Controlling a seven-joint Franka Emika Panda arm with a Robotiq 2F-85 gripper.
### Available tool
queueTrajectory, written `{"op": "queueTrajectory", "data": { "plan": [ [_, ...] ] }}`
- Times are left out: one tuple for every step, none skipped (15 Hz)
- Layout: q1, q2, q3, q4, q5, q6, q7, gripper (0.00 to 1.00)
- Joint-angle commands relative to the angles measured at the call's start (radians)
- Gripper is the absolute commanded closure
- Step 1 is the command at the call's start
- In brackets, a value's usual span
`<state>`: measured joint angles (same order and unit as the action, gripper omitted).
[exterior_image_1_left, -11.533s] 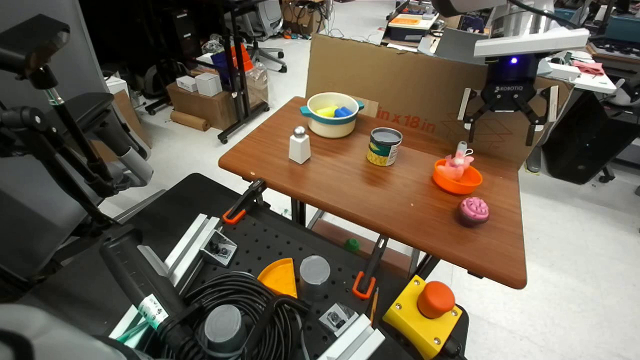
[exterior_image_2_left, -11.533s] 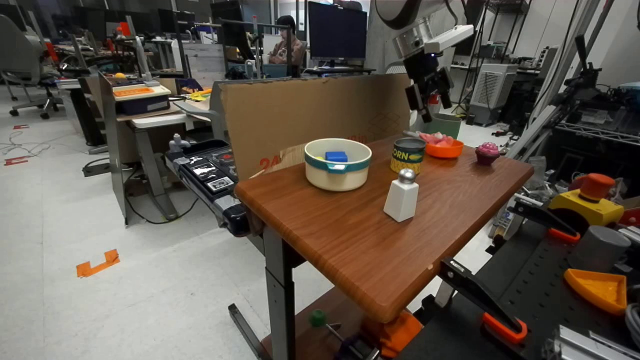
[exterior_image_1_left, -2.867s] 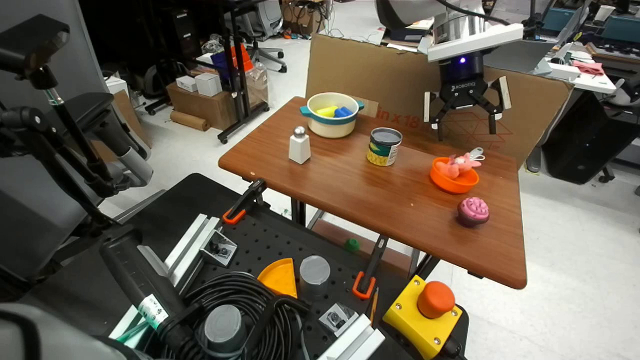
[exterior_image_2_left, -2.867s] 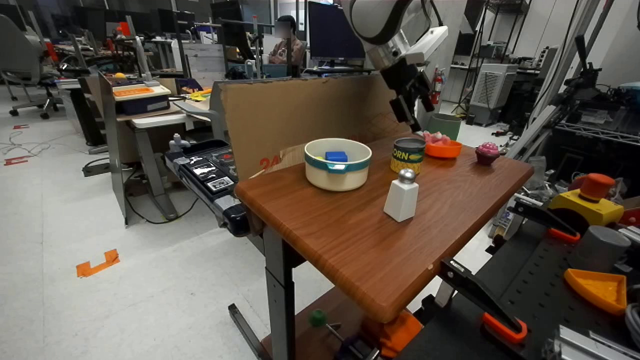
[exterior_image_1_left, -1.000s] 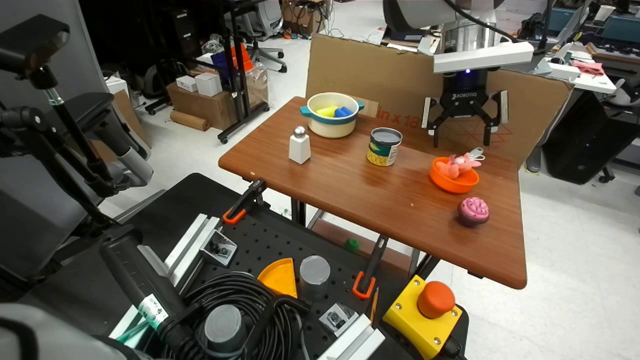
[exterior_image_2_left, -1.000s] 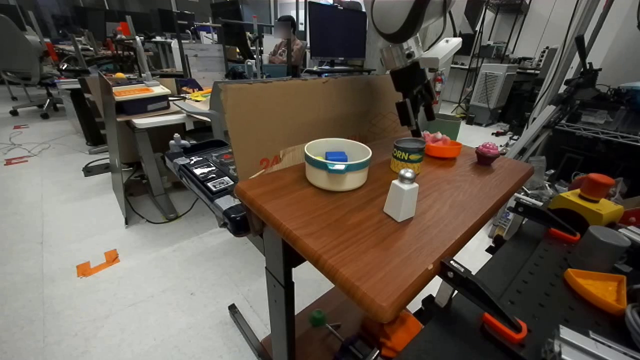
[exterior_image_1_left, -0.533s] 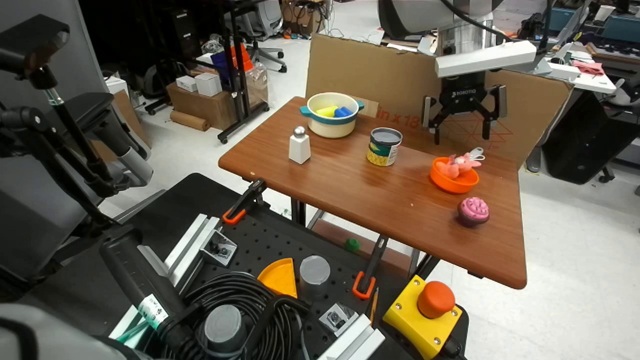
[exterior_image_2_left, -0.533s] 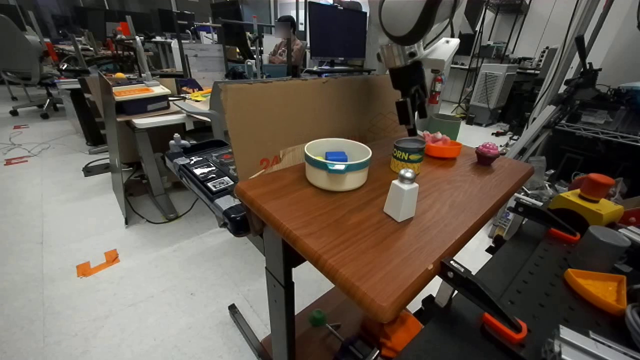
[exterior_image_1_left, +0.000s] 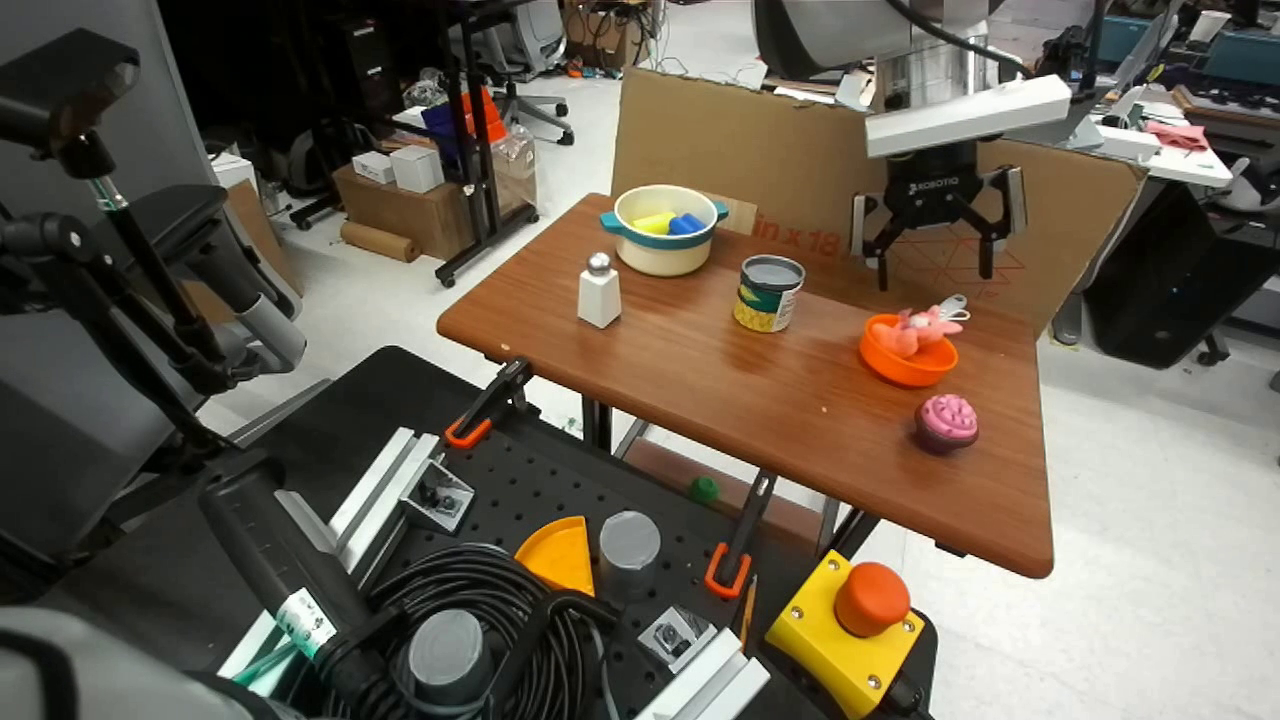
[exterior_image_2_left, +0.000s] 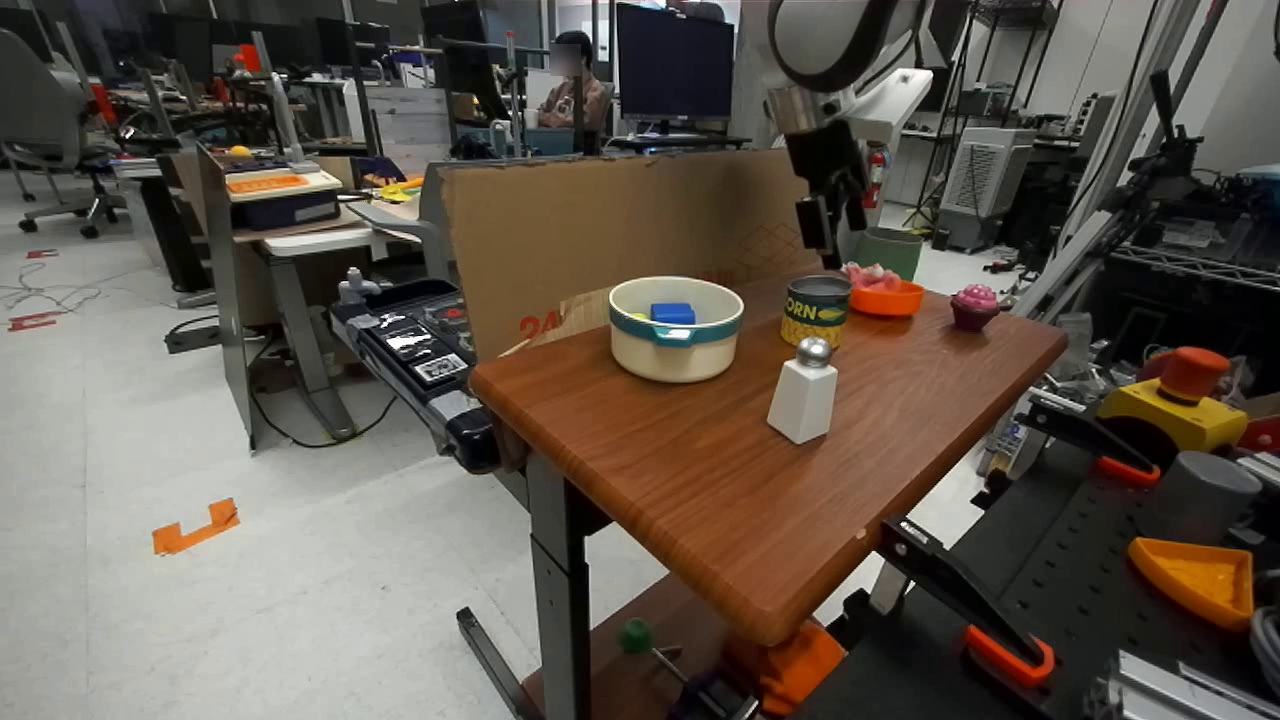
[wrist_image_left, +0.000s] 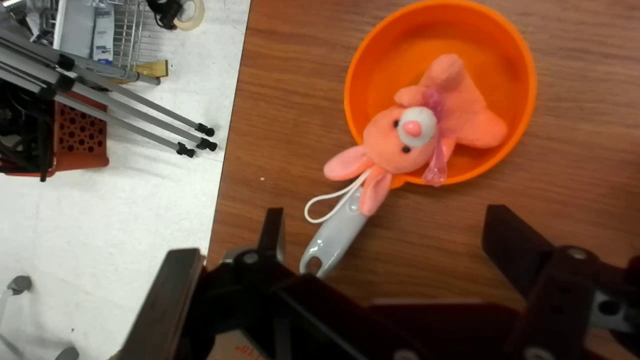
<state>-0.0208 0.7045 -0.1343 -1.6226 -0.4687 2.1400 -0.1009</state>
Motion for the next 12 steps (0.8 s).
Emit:
{"op": "queueTrajectory", "data": {
  "plan": [
    [-0.003, -0.038, 0.000, -0.044, 0.002, 0.020, 0.002, 0.00],
    [-0.017, -0.045, 0.012, -0.051, 0.014, 0.029, -0.028, 0.00],
    [-0.030, -0.052, 0.025, -0.059, 0.026, 0.041, -0.063, 0.00],
    [-0.039, -0.060, 0.032, -0.069, 0.034, 0.053, -0.087, 0.00],
    [-0.045, -0.066, 0.036, -0.077, 0.038, 0.065, -0.105, 0.00],
    [-0.053, -0.073, 0.041, -0.084, 0.045, 0.075, -0.124, 0.00],
    [-0.059, -0.076, 0.045, -0.088, 0.054, 0.081, -0.139, 0.00],
    [-0.067, -0.079, 0.049, -0.093, 0.064, 0.087, -0.157, 0.00],
    [-0.072, -0.081, 0.051, -0.094, 0.072, 0.087, -0.168, 0.00],
    [-0.076, -0.084, 0.053, -0.097, 0.081, 0.086, -0.177, 0.00],
    [-0.079, -0.086, 0.054, -0.098, 0.089, 0.082, -0.184, 0.00],
    [-0.082, -0.085, 0.055, -0.097, 0.098, 0.076, -0.192, 0.00]
  ]
}}
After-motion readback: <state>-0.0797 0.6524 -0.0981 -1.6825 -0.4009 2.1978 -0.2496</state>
